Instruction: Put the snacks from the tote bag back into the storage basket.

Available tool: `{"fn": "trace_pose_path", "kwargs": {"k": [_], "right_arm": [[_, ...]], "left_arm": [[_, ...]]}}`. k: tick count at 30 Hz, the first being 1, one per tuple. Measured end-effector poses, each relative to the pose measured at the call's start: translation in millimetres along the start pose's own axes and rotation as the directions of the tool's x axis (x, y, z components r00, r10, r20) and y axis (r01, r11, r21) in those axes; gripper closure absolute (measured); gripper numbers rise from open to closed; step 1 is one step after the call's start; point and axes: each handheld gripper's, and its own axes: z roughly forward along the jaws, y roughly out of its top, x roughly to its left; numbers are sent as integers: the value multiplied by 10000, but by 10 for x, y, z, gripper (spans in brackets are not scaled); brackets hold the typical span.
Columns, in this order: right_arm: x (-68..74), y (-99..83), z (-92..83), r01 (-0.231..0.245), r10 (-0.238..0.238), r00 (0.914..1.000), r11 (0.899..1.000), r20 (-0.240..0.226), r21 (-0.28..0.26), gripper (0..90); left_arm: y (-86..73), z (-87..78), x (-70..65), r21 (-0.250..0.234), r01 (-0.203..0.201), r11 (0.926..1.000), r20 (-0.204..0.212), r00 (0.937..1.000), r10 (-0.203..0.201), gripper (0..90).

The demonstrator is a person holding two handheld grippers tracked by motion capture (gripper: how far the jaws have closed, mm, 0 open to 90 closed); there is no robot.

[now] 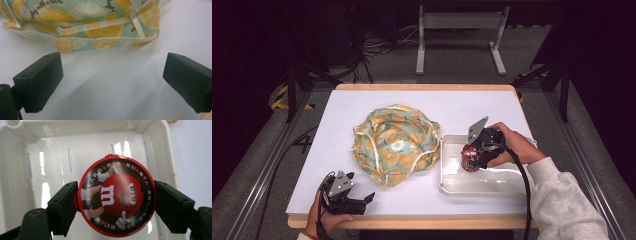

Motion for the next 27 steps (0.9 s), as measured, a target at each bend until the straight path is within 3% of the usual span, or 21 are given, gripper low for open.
{"fn": "trace_pose_path", "kwargs": {"k": [27], "right_arm": [[22, -55, -12, 63, -64, 10000, 9998, 28, 196, 236]], "left_arm": [[6, 1, -7, -7, -44, 10000, -14, 10000, 44, 36]]}}
